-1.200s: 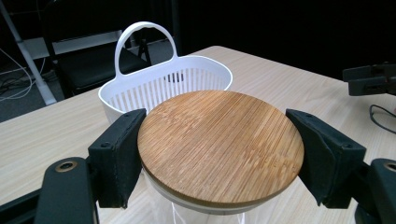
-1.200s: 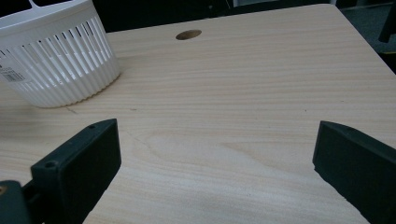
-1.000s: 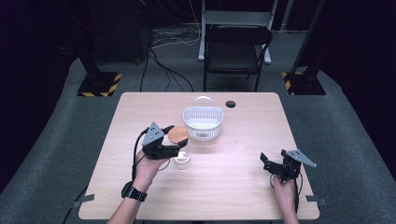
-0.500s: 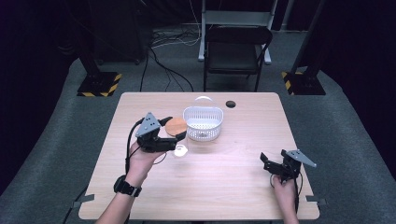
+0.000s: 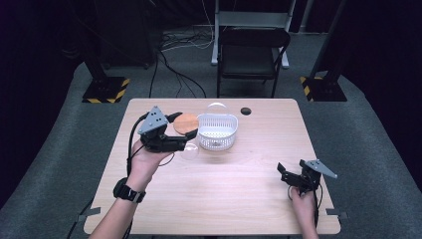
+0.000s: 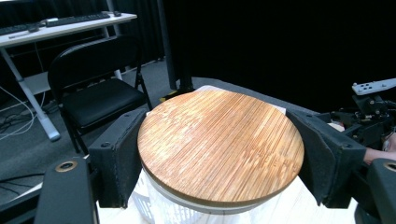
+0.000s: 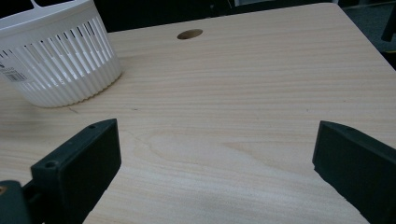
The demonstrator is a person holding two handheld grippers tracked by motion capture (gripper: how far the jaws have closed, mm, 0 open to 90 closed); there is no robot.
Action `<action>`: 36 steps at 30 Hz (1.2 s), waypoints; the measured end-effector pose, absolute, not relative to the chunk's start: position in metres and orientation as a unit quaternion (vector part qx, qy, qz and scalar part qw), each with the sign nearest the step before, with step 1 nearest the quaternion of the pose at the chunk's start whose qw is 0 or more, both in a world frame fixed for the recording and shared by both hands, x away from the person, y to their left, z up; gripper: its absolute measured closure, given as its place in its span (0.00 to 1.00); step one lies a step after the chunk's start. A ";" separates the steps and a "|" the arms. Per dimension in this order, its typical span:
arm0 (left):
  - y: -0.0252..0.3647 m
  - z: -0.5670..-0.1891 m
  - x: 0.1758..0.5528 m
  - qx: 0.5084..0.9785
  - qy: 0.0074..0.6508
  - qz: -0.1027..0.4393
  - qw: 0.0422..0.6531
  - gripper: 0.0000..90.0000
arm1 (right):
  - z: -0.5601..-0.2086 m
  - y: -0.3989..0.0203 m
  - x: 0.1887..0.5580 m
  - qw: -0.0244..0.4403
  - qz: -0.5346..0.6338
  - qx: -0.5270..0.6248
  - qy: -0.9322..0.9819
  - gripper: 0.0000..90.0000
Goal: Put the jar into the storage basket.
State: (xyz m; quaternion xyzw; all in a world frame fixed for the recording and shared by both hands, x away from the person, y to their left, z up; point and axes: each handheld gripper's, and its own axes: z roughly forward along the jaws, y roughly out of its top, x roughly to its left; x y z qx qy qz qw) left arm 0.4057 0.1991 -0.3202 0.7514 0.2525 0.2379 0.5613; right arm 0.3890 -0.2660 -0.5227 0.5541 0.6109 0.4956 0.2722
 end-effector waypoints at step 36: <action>0.168 -0.311 0.450 0.750 0.262 0.243 0.557 0.26 | -0.523 -0.266 0.389 0.271 0.498 0.554 0.609 0.00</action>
